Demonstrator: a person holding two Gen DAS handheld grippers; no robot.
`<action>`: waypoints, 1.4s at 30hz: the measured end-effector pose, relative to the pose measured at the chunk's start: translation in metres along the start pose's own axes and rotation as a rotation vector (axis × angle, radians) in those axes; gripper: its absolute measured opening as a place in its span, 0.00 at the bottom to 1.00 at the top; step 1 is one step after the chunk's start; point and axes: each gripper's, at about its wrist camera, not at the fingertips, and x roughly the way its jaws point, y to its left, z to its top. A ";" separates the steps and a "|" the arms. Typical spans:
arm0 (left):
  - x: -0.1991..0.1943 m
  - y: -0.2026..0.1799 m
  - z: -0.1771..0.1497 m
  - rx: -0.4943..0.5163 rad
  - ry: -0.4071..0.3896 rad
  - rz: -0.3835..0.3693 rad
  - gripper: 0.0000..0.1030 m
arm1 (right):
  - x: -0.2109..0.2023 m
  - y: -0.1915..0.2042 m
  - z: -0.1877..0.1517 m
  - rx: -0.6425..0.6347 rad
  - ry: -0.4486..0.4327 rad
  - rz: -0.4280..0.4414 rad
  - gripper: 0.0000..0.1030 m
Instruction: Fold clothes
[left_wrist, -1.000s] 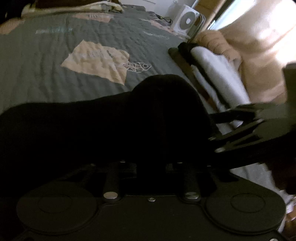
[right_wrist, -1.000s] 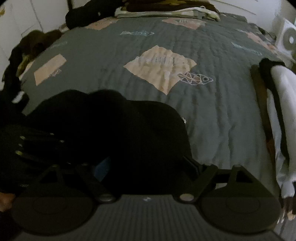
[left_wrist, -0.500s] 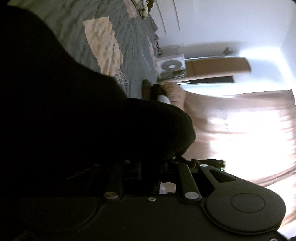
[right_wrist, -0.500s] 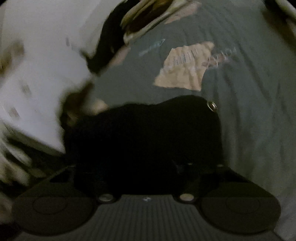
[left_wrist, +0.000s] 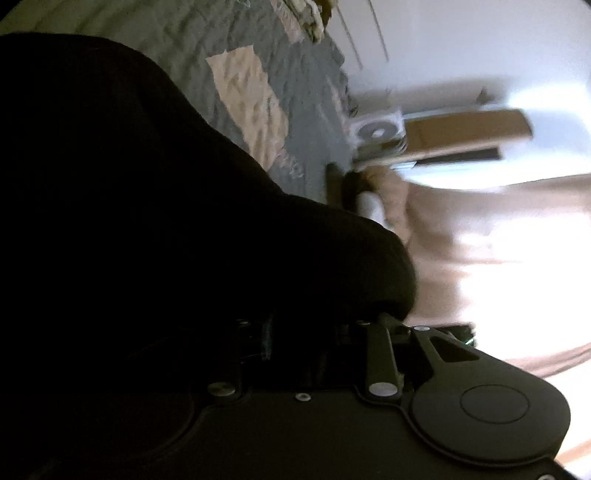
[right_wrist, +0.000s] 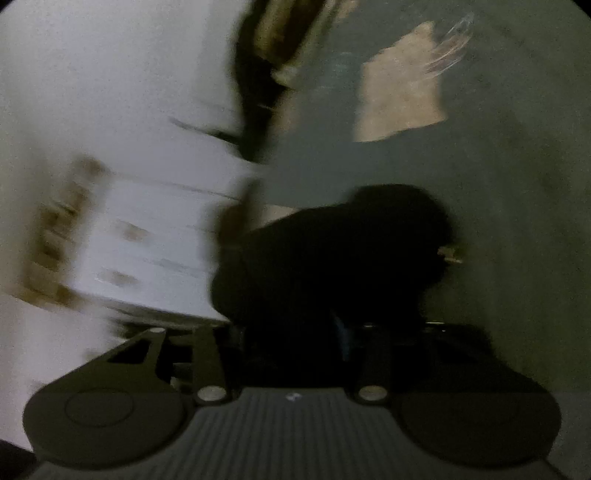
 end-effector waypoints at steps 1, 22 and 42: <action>0.001 0.000 0.000 0.009 0.005 0.016 0.28 | 0.001 0.004 0.001 -0.027 0.015 -0.061 0.52; -0.010 0.019 0.001 0.077 0.044 0.251 0.33 | 0.058 0.048 -0.010 -0.227 0.187 0.011 0.88; -0.016 0.029 0.000 0.081 0.075 0.256 0.31 | 0.101 0.040 0.026 -0.280 0.338 0.128 1.00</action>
